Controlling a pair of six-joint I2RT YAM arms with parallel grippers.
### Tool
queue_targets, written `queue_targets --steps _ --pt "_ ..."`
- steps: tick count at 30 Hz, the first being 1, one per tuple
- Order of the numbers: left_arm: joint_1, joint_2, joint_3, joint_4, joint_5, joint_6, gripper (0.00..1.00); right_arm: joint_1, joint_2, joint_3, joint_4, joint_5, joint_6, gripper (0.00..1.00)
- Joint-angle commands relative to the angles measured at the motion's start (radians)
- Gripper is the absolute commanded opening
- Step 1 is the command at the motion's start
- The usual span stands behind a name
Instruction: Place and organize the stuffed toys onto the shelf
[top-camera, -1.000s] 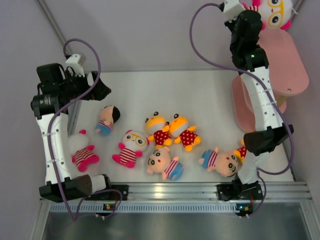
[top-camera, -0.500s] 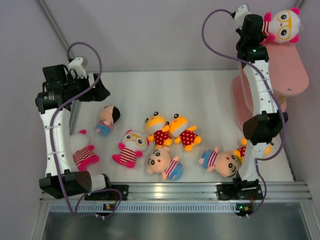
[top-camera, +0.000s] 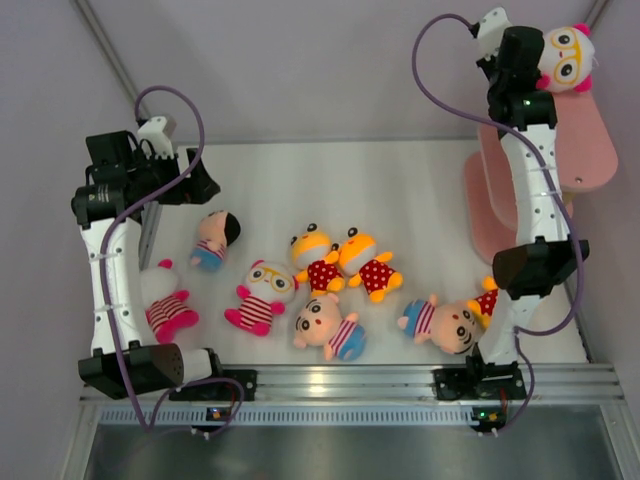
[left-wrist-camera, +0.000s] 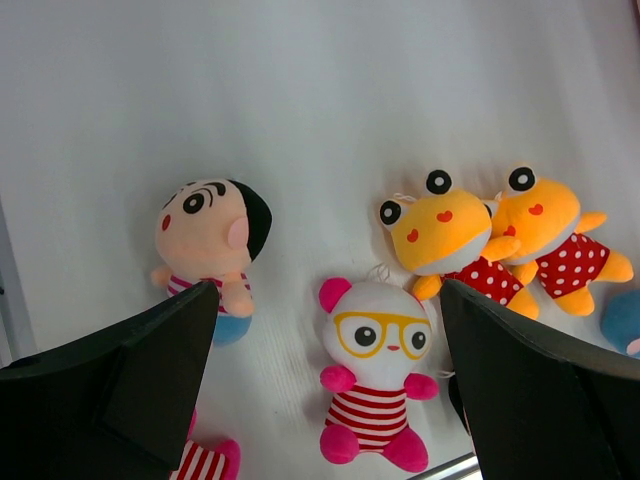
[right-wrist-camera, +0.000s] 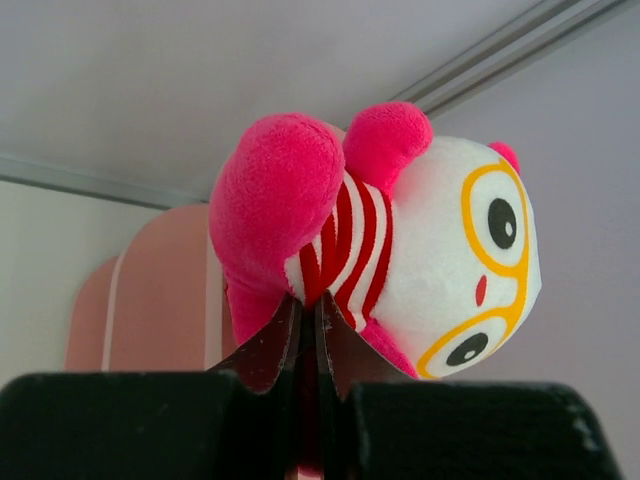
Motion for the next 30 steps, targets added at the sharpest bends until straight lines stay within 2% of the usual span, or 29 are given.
queue_targets --steps 1,10,18,20,22,24,30 --pt "-0.002 -0.048 -0.016 0.019 -0.002 0.011 0.98 -0.038 -0.064 0.034 -0.066 -0.091 0.052 0.00" --pt "-0.002 -0.074 -0.052 0.019 0.010 0.033 0.98 -0.049 -0.070 0.011 -0.022 0.040 0.018 0.00" --pt "-0.002 -0.042 -0.056 0.019 0.032 0.031 0.98 -0.058 -0.089 -0.012 -0.066 -0.008 0.038 0.00" --pt "-0.002 -0.042 -0.055 0.019 0.030 0.036 0.98 -0.060 -0.089 -0.014 -0.057 -0.005 0.054 0.38" --pt "0.000 -0.042 -0.056 0.019 0.029 0.036 0.98 -0.060 -0.093 -0.011 -0.054 -0.017 0.067 0.70" --pt "-0.002 -0.042 -0.058 0.019 0.024 0.036 0.98 -0.060 -0.108 -0.007 -0.054 -0.041 0.077 0.87" --pt "-0.002 -0.048 -0.065 0.017 0.016 0.045 0.98 -0.038 -0.193 -0.010 -0.025 -0.066 0.054 0.99"
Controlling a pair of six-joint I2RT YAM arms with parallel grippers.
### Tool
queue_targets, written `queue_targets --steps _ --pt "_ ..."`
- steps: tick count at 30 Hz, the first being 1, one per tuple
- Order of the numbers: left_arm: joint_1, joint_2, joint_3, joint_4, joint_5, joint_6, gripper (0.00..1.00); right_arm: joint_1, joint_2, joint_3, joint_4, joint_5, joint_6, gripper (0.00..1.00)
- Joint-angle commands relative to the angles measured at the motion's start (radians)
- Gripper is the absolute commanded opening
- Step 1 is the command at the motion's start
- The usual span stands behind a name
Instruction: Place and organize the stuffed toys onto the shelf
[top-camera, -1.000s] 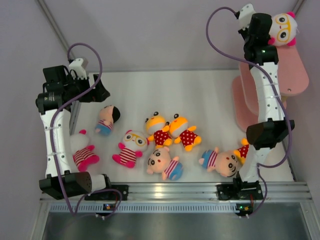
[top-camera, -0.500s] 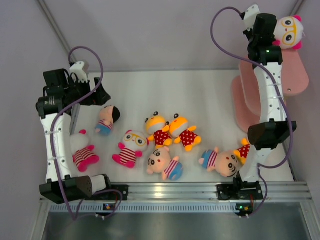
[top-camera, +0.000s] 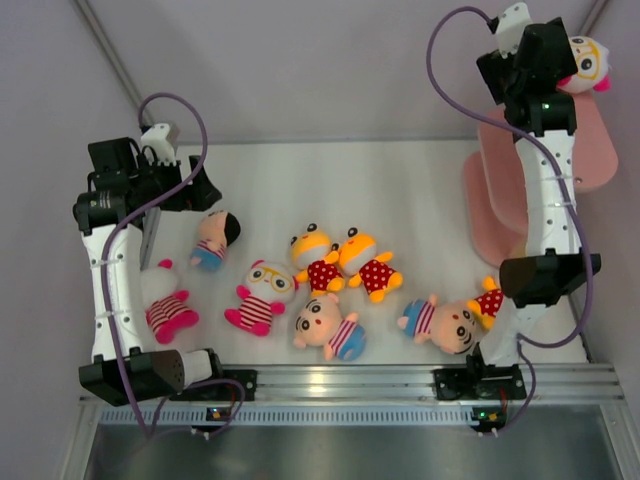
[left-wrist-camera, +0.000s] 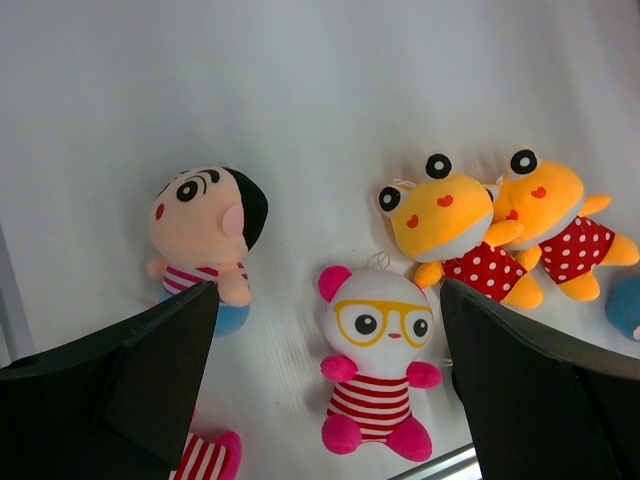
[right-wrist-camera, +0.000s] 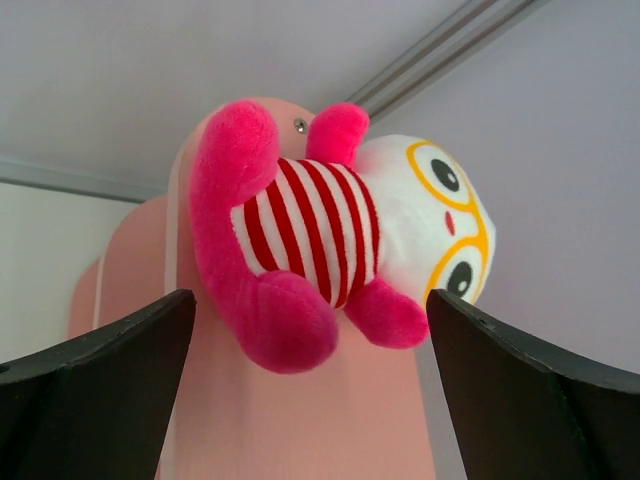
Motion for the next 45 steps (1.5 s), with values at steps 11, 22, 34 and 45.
queue_targets --steps 11,22,34,45 --pt "0.011 -0.039 -0.107 0.018 -0.239 0.070 0.98 0.738 -0.408 -0.569 0.262 -0.139 0.016 0.98" --pt "0.075 -0.118 -0.380 0.066 -0.404 0.045 0.98 1.224 -0.476 -1.294 0.857 -0.559 0.294 0.88" --pt "0.095 -0.232 -0.448 0.067 -0.400 0.062 0.98 1.339 -0.101 -1.130 0.936 -0.425 0.288 0.84" --pt "0.095 -0.211 -0.439 0.067 -0.319 0.070 0.98 1.345 0.182 -1.047 0.873 -0.242 0.288 0.69"
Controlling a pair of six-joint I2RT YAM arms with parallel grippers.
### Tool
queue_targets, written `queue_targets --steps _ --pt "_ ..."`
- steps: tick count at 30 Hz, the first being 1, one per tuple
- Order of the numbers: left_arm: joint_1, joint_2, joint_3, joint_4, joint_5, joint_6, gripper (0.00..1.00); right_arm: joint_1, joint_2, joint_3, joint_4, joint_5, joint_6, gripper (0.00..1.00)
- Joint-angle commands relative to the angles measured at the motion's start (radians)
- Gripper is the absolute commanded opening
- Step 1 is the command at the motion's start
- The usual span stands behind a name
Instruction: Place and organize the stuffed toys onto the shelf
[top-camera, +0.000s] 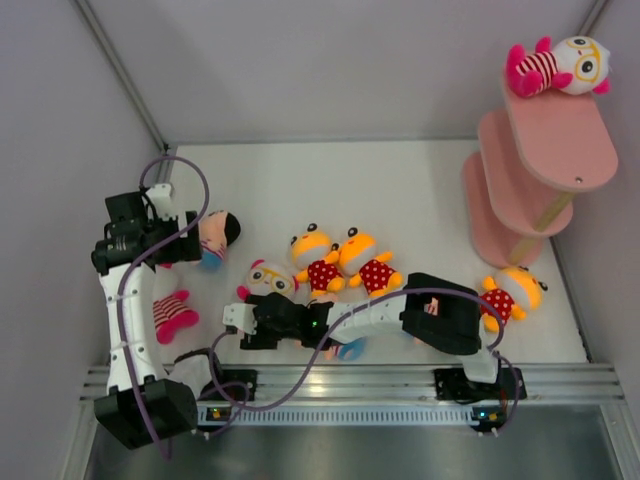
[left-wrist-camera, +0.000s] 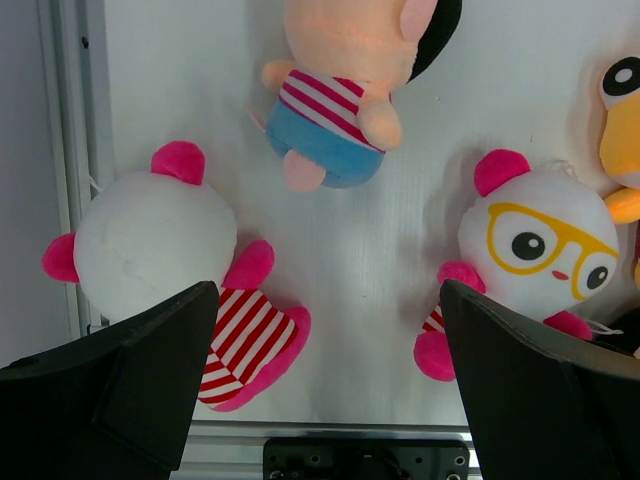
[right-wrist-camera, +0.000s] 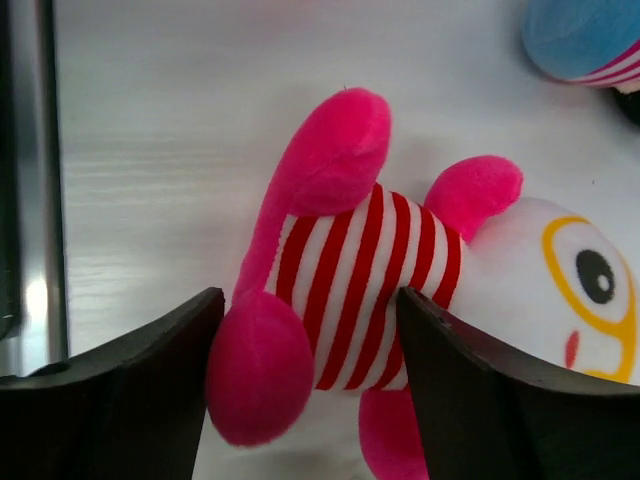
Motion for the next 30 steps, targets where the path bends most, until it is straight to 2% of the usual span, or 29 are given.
queue_targets --steps 1,2,3,5,6,8,9,10,12,13,14,17,18,19,20,21,22,23,25,26,29,30 --pt "0.005 0.016 0.005 0.042 0.029 0.011 0.98 0.017 0.070 0.063 -0.015 0.085 -0.002 0.65" --pt "0.005 0.018 0.007 0.044 0.032 0.013 0.98 0.016 0.101 0.068 -0.024 0.091 -0.003 0.59" --pt "0.005 0.020 0.010 0.044 0.032 0.013 0.98 0.016 0.110 0.071 -0.025 0.102 -0.005 0.45" --pt "0.006 0.021 0.010 0.044 0.031 0.013 0.98 0.014 0.107 0.070 -0.032 0.102 -0.005 0.31" --pt "0.006 0.021 0.011 0.042 0.029 0.014 0.98 0.012 0.093 0.068 -0.038 0.094 -0.005 0.19" --pt "0.005 0.023 0.011 0.042 0.028 0.014 0.98 0.006 0.023 0.073 -0.079 0.079 -0.009 0.03" --pt "0.006 0.024 0.011 0.044 0.026 0.014 0.98 0.003 -0.012 0.076 -0.105 0.077 -0.014 0.00" --pt "0.006 0.024 0.013 0.042 0.022 0.014 0.98 -0.010 -0.055 0.088 -0.131 0.076 -0.040 0.00" --pt "0.006 0.029 0.022 0.044 0.017 0.014 0.98 -0.052 -0.248 0.135 -0.247 0.065 -0.084 0.00" --pt "0.006 0.030 0.022 0.042 0.020 0.016 0.98 -0.073 -0.249 0.164 -0.293 0.054 -0.100 0.00" --pt "0.006 0.033 0.030 0.044 0.020 0.016 0.98 -0.099 -0.334 0.200 -0.356 0.038 -0.112 0.00" --pt "0.006 0.036 0.042 0.044 0.028 0.016 0.98 -0.233 -0.427 0.423 -0.626 0.042 -0.147 0.00" --pt "0.006 0.036 0.043 0.044 0.029 0.016 0.98 -0.309 -0.431 0.564 -0.777 0.069 -0.160 0.00" --pt "0.006 0.036 0.047 0.044 0.031 0.016 0.98 -0.343 -0.435 0.627 -0.833 0.124 -0.167 0.00" --pt "0.006 0.036 0.047 0.044 0.032 0.017 0.98 -0.377 -0.431 0.684 -0.879 0.263 -0.182 0.00" --pt "0.006 0.035 0.045 0.042 0.031 0.020 0.98 -0.441 -0.433 0.782 -0.970 0.334 -0.210 0.00" --pt "0.006 0.036 0.045 0.042 0.038 0.020 0.98 -0.473 -0.435 0.821 -1.001 0.402 -0.219 0.00" --pt "0.006 0.036 0.045 0.042 0.040 0.020 0.98 -0.512 -0.439 0.853 -1.028 0.532 -0.230 0.00" --pt "0.006 0.039 0.048 0.042 0.048 0.022 0.98 -0.631 -0.470 0.883 -1.050 0.658 -0.268 0.00" --pt "0.006 0.041 0.048 0.042 0.051 0.022 0.98 -0.731 -0.482 0.883 -1.052 0.735 -0.266 0.00" --pt "0.006 0.047 0.050 0.041 0.061 0.022 0.98 -0.903 -0.545 0.854 -1.066 0.664 -0.223 0.00" --pt "0.006 0.047 0.048 0.042 0.064 0.022 0.98 -1.001 -0.589 0.832 -1.049 0.615 -0.218 0.00"
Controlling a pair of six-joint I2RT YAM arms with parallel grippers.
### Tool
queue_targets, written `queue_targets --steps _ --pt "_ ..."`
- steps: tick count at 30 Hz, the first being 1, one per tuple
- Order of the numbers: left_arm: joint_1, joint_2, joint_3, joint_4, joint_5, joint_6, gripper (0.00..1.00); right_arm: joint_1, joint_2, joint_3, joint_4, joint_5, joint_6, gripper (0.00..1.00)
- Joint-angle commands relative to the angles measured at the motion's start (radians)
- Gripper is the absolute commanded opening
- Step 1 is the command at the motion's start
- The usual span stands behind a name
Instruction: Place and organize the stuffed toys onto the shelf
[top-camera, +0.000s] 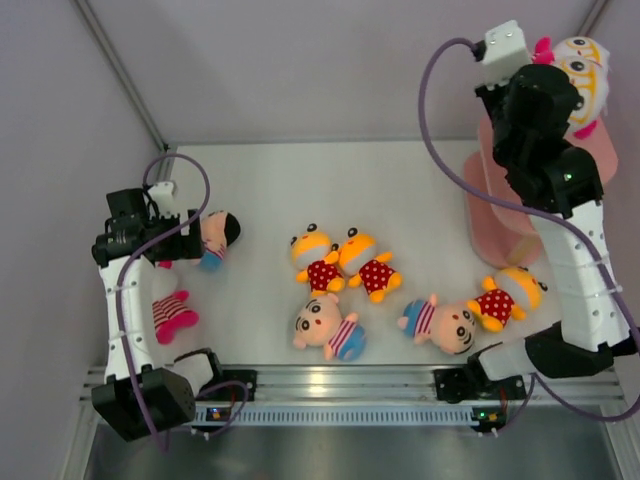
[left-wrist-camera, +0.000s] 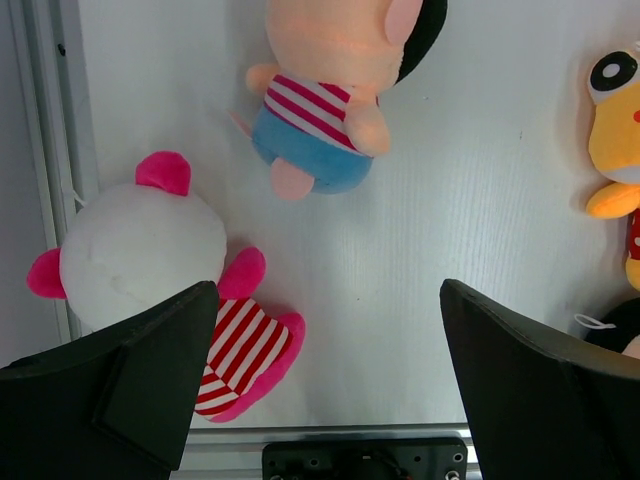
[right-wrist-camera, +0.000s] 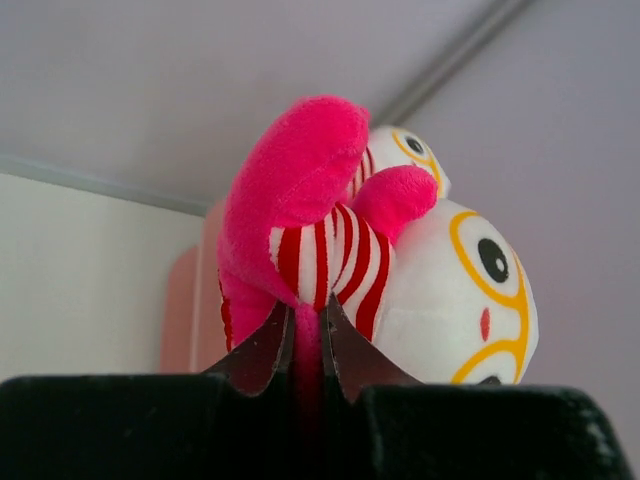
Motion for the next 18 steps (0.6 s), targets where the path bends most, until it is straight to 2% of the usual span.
queue_targets --steps 1,4,7,12,18 --pt "0.006 0.005 0.037 0.040 0.034 0.009 0.98 -0.174 -0.058 -0.063 -0.077 -0.084 0.004 0.00" --pt "0.006 0.014 0.034 0.040 0.037 0.009 0.98 -0.300 -0.106 -0.129 -0.023 -0.241 0.001 0.01" --pt "0.006 0.013 0.035 0.040 0.036 0.009 0.98 -0.353 -0.075 -0.138 -0.023 -0.292 -0.028 0.02" --pt "0.006 0.004 0.032 0.040 0.028 0.009 0.98 -0.408 0.034 -0.118 -0.050 -0.311 -0.029 0.04" --pt "0.006 0.011 0.032 0.040 0.031 0.012 0.98 -0.448 0.075 -0.116 -0.044 -0.274 -0.028 0.06"
